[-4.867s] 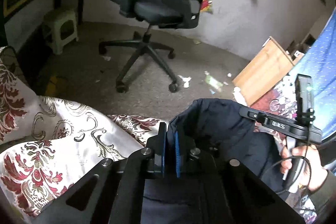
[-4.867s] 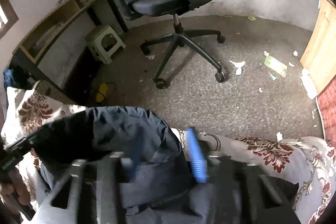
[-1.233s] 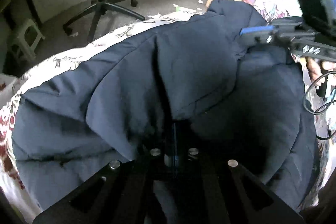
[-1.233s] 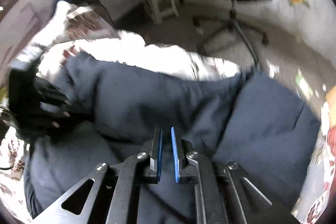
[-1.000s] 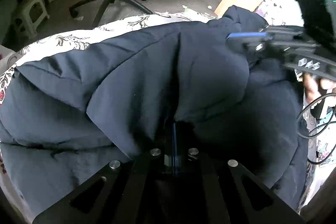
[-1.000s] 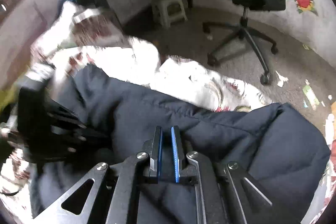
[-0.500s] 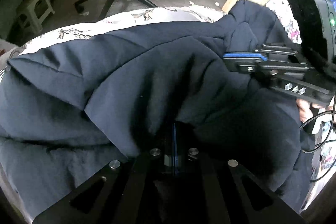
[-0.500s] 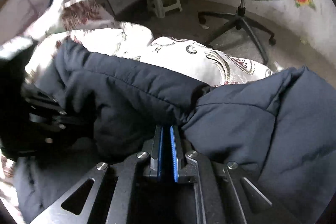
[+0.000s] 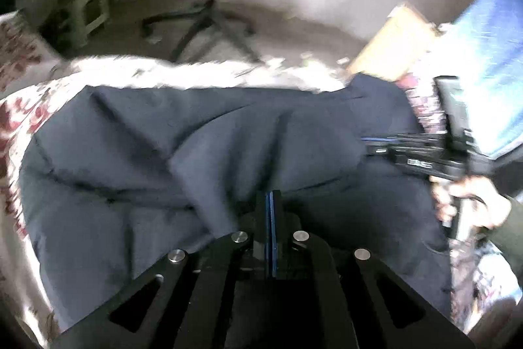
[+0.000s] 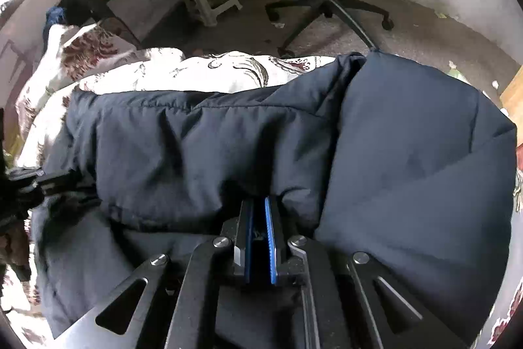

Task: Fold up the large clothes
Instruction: 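Lay the held hem over the collar with both grippers, pressing it down, then open both grippers and release the folded jacket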

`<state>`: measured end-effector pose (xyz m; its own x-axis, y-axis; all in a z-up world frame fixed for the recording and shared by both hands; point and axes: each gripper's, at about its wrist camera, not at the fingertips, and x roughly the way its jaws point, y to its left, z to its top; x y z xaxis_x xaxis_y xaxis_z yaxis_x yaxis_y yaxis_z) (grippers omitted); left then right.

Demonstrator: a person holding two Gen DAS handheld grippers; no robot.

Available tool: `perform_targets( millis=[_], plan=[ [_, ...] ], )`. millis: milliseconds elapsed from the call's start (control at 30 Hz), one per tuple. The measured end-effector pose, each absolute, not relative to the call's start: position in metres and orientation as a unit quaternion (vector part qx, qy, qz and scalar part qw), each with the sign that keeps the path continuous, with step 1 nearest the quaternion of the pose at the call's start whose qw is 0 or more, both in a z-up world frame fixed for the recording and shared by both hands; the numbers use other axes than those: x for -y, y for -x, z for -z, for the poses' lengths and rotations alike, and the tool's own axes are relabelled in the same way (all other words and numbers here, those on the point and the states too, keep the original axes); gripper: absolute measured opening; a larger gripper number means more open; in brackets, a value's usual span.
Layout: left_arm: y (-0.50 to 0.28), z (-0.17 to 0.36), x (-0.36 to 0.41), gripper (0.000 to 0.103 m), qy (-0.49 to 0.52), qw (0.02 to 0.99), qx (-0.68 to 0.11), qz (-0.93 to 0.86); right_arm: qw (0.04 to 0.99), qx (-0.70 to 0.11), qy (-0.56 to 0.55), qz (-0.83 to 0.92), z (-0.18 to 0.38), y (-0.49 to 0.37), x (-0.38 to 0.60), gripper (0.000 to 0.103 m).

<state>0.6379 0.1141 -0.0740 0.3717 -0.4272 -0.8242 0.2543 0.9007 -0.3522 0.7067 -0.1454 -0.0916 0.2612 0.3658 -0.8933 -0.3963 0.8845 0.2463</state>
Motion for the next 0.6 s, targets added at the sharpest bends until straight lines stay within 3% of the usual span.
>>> perform_targets(
  millis=[200, 433, 600],
  plan=[
    [-0.654, 0.095, -0.123, 0.003, 0.150, 0.798, -0.561, 0.161, 0.800, -0.549, 0.026, -0.239, 0.100, -0.705, 0.140, 0.007],
    [-0.645, 0.080, -0.116, 0.003, 0.133, 0.816, -0.551, 0.114, 0.818, -0.519, 0.030, -0.246, 0.091, -0.695, 0.147, 0.008],
    [-0.612, 0.059, -0.116, 0.003, 0.151, 0.836, -0.521, 0.084, 0.848, -0.464, 0.018, -0.255, 0.061, -0.674, 0.164, 0.033]
  ],
)
